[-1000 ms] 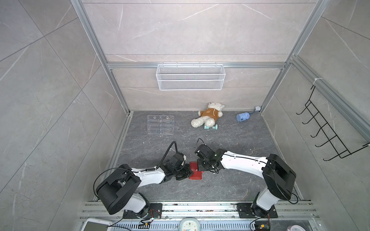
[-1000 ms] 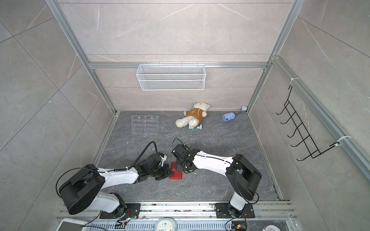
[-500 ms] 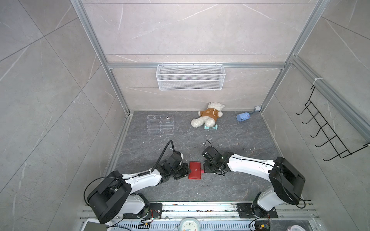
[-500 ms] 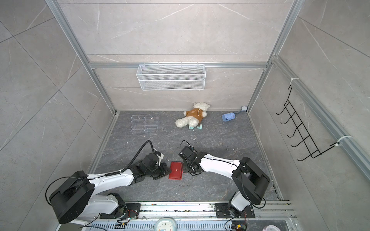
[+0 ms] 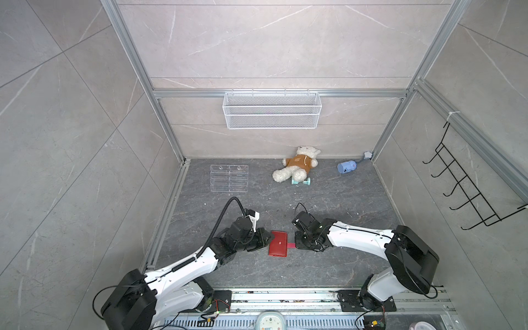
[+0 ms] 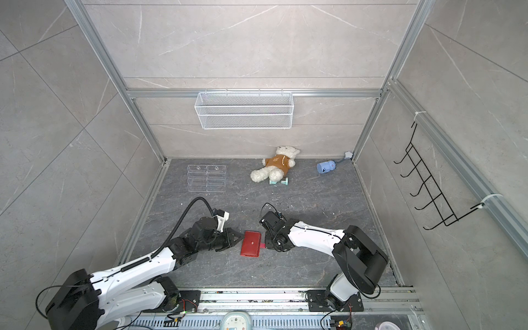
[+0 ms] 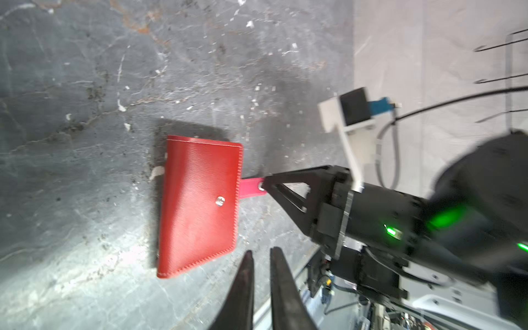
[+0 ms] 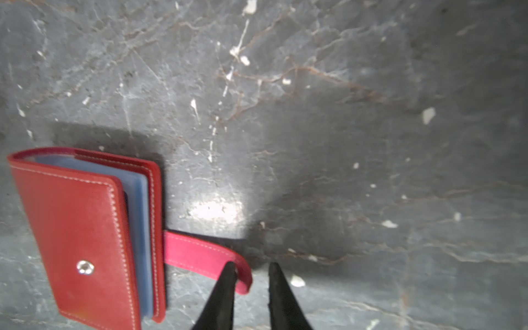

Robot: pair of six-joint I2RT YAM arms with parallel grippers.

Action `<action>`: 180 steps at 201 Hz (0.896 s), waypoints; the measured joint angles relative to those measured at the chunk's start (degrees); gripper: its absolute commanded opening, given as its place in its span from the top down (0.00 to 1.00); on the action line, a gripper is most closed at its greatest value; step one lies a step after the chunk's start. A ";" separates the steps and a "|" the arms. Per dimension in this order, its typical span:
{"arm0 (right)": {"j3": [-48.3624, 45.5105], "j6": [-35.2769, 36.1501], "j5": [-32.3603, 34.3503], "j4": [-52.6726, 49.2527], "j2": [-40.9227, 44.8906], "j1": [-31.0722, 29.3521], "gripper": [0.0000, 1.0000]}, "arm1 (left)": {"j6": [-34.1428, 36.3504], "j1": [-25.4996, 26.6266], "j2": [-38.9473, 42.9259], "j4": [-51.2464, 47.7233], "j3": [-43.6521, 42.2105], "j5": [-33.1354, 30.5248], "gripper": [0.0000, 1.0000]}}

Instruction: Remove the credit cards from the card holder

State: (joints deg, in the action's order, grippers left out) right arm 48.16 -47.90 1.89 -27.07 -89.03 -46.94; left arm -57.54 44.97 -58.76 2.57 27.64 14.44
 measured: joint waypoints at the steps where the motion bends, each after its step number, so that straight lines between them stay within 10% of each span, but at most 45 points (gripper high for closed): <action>1: 0.00 -0.20 0.00 -0.15 0.15 0.11 0.66 | 0.07 0.00 0.22 -0.09 0.00 0.00 0.76; 89: 5.07 1.22 -3.23 -7.43 16.44 2.40 0.53 | 0.83 -0.02 12.96 -9.44 -0.02 -3.61 0.35; 180: 4.59 -0.83 -14.82 6.10 7.67 2.34 0.92 | 0.85 -0.39 14.19 -9.66 -3.30 -5.38 0.27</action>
State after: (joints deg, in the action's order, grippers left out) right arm 52.75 -48.73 -12.93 -20.97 -81.36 -44.60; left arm -56.69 44.58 -44.58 -7.09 24.34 9.06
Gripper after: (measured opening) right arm 0.090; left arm 0.737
